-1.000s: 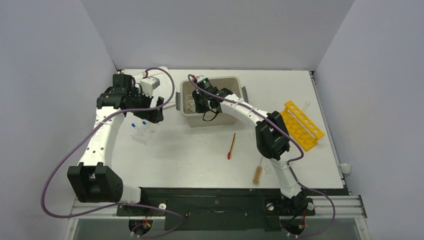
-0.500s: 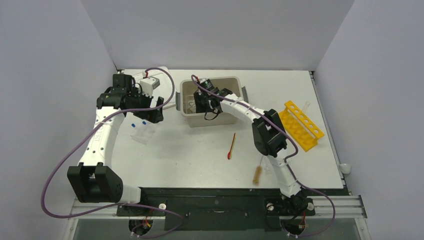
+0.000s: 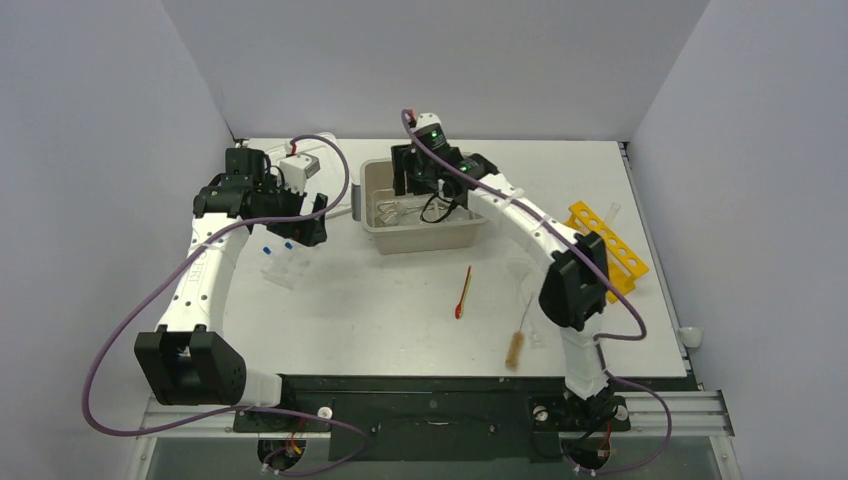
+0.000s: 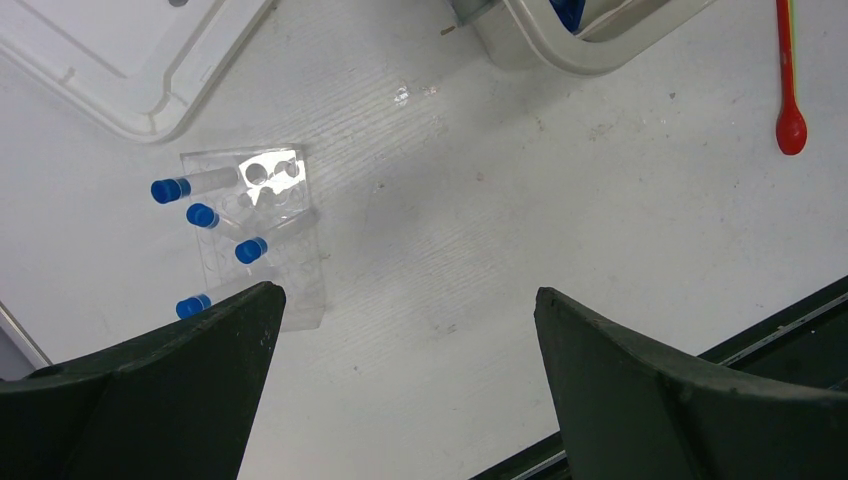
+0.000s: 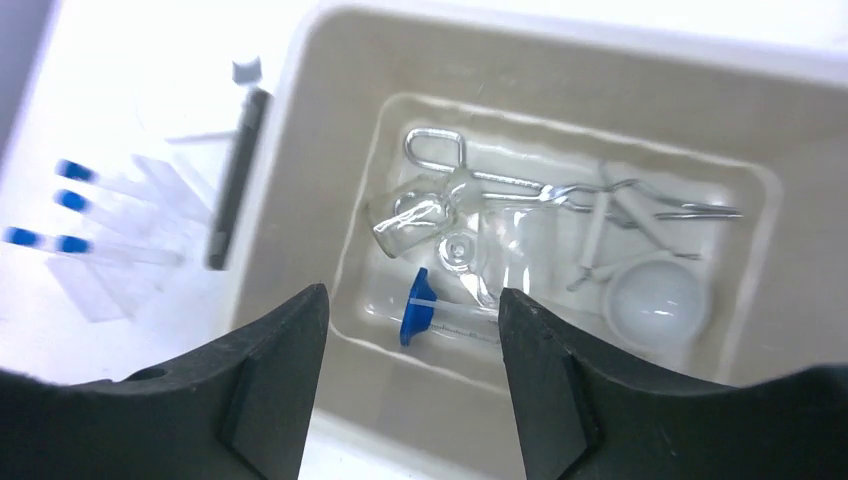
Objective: Organize the chemistry lab equipment
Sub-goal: Pick up the chemistry item at the center of the board.
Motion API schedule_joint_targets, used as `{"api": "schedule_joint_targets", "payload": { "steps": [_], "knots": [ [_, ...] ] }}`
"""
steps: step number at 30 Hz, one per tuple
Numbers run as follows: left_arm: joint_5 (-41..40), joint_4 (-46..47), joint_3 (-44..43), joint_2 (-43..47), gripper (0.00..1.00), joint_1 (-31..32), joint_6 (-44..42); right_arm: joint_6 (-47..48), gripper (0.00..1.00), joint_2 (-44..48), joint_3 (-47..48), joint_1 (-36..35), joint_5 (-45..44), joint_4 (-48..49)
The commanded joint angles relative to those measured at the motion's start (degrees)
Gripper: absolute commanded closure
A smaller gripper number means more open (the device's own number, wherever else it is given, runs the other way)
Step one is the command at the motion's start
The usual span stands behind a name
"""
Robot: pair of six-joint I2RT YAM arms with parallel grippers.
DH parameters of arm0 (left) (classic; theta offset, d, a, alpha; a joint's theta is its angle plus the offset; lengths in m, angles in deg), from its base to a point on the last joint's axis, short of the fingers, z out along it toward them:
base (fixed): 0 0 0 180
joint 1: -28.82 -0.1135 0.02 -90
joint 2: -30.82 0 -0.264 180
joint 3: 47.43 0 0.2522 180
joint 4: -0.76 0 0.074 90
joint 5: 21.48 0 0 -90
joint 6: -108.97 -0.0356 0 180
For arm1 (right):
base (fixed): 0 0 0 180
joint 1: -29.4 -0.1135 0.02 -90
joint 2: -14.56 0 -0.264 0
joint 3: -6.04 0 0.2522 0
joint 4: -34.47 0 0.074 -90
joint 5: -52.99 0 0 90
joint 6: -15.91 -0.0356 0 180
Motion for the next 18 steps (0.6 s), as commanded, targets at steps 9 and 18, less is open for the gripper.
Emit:
{"api": "schedule_joint_targets", "payload": {
  "steps": [9, 18],
  "knots": [
    [0.2, 1.1, -1.0, 1.2, 0.03, -0.4, -0.8, -5.8, 0.45, 33.4, -38.0, -7.9, -15.9, 2.4],
    [0.7, 1.1, -0.9, 1.0, 0.03, -0.3, -0.4, -11.8, 0.48, 33.5, -56.2, -10.4, -13.8, 8.5]
  ]
}}
